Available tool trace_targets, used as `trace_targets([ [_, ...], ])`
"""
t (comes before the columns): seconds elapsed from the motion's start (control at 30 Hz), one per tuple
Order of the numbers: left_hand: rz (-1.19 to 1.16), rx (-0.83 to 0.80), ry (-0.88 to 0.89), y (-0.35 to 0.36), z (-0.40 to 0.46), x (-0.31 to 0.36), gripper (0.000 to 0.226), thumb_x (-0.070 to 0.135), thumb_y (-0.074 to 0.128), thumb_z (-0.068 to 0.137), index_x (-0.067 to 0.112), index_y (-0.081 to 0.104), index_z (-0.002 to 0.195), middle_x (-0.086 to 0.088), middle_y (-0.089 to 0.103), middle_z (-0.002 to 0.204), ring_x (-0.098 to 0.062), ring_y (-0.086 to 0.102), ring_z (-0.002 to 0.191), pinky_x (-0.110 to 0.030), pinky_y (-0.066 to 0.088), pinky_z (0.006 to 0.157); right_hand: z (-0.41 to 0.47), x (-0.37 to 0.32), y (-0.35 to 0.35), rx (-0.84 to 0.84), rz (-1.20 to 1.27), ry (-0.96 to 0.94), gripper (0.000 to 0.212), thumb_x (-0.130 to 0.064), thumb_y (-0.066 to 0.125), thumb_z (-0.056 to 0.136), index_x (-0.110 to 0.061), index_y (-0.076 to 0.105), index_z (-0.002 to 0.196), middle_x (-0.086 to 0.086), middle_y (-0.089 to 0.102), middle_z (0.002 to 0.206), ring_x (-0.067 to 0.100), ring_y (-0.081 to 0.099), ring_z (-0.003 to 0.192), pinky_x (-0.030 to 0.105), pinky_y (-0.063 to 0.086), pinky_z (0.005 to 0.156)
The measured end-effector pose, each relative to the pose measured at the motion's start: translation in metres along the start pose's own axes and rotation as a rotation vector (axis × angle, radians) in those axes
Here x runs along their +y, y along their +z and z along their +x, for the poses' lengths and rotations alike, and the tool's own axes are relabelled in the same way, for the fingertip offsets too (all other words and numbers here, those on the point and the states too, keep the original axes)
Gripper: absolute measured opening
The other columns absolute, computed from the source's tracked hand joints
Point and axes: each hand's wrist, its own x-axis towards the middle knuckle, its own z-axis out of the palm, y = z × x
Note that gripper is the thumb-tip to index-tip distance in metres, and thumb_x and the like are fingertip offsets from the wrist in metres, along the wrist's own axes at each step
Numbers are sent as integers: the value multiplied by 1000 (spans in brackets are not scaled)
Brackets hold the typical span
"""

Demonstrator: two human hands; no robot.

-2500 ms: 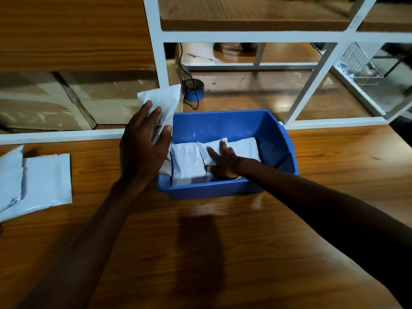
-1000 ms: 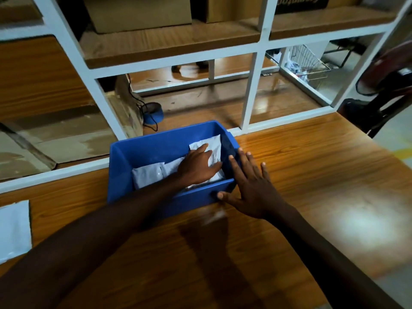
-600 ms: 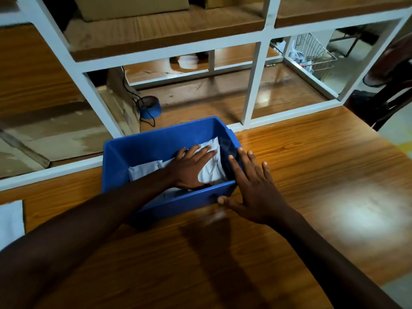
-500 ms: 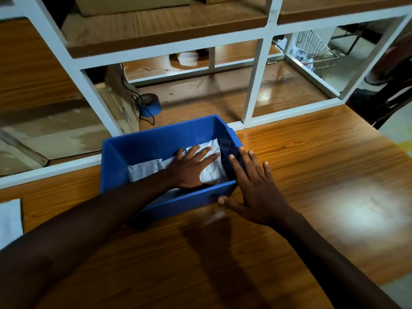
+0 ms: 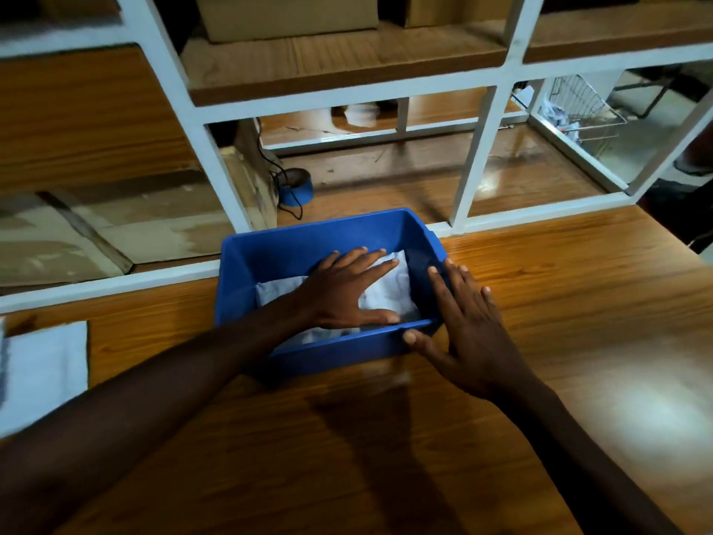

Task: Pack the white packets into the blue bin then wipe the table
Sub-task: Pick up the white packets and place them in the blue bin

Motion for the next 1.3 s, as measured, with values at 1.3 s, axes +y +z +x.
trace_targets([
  [1.3,-238,185,-913,31,-442,-347,63,57,27,99,34,10,155,-2,6,164,-29,2,150,-46,8,118,142,-489,327,-254,149,-293,67,-56,16,100,-24,24,158,7,16,167,29,14,154,52,19,122],
])
